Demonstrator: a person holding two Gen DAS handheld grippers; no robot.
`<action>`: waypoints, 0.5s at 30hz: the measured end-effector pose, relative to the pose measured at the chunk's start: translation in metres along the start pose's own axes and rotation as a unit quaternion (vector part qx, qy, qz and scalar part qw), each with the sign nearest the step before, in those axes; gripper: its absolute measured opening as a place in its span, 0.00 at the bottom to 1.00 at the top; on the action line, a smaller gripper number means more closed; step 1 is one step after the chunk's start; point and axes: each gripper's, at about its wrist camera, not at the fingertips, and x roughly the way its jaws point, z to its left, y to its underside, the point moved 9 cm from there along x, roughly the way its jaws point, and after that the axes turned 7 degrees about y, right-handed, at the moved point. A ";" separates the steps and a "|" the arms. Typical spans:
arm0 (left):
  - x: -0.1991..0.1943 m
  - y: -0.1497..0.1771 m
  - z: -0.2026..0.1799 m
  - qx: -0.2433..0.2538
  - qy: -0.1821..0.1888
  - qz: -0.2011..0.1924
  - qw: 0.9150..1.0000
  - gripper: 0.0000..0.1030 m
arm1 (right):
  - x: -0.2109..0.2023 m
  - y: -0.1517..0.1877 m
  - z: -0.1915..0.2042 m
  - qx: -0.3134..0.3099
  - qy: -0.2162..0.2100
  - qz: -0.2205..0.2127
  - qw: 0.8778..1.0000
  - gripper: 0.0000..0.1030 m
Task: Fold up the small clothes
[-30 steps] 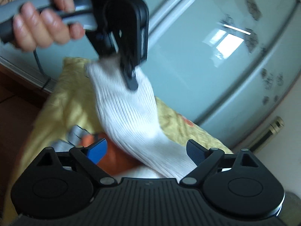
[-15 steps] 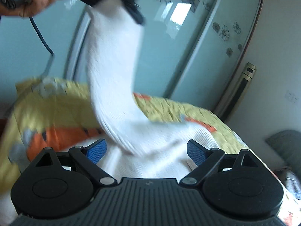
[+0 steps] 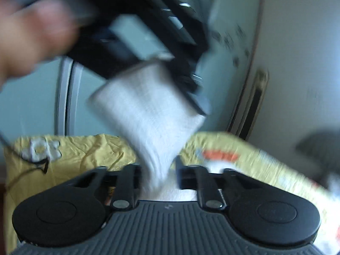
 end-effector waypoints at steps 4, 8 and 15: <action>-0.002 0.001 0.001 0.060 -0.067 -0.028 0.996 0.20 | 0.017 0.013 -0.046 0.131 -0.038 0.052 0.989 0.06; -0.002 0.006 0.015 0.085 -0.110 -0.052 0.989 0.77 | 0.040 0.032 -0.095 0.255 -0.054 0.096 0.961 0.08; 0.030 0.057 0.006 0.238 -0.155 -0.018 0.959 0.77 | 0.063 0.056 -0.145 0.392 -0.070 0.134 0.907 0.09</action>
